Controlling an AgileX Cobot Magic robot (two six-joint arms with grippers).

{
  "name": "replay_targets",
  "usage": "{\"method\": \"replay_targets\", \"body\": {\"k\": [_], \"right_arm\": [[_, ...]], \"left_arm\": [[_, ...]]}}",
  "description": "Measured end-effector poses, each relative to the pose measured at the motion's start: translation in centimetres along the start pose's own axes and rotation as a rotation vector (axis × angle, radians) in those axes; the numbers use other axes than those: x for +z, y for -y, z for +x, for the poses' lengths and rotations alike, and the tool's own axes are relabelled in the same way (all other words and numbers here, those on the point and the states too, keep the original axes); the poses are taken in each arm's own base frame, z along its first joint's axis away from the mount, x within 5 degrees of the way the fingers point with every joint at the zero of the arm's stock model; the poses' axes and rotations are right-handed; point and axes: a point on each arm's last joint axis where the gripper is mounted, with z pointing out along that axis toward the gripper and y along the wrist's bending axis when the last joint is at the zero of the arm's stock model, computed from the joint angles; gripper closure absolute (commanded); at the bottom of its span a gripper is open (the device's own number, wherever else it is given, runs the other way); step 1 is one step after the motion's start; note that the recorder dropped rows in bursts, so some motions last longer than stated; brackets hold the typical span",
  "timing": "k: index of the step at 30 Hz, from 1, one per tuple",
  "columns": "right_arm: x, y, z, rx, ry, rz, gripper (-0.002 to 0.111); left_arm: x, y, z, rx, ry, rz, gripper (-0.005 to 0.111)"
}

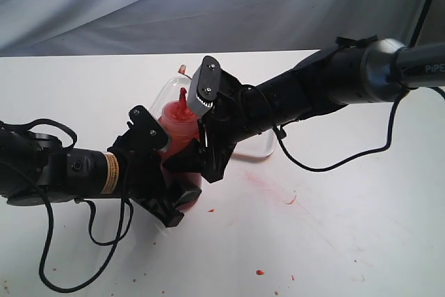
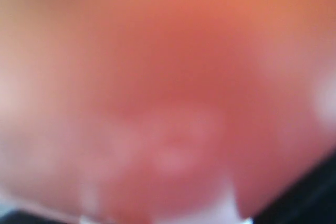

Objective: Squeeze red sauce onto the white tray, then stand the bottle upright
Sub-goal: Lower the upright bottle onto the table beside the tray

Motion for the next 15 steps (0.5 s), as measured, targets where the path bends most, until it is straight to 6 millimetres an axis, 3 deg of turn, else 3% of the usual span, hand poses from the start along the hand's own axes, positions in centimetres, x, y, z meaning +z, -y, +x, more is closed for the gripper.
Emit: {"method": "replay_targets", "body": {"k": [8,12,15], "right_arm": [[-0.04,-0.04,-0.10,0.004,-0.006,0.004,0.054],[-0.04,-0.05,-0.10,0.004,-0.005,0.002,0.054],[-0.04,-0.06,-0.09,0.003,-0.006,0.002,0.054]], "left_arm": [[-0.02,-0.05,0.02,-0.001,0.000,-0.001,0.102],[-0.02,-0.05,0.02,-0.002,0.000,-0.001,0.081],[-0.02,-0.05,0.02,-0.002,0.000,-0.001,0.051]]}}
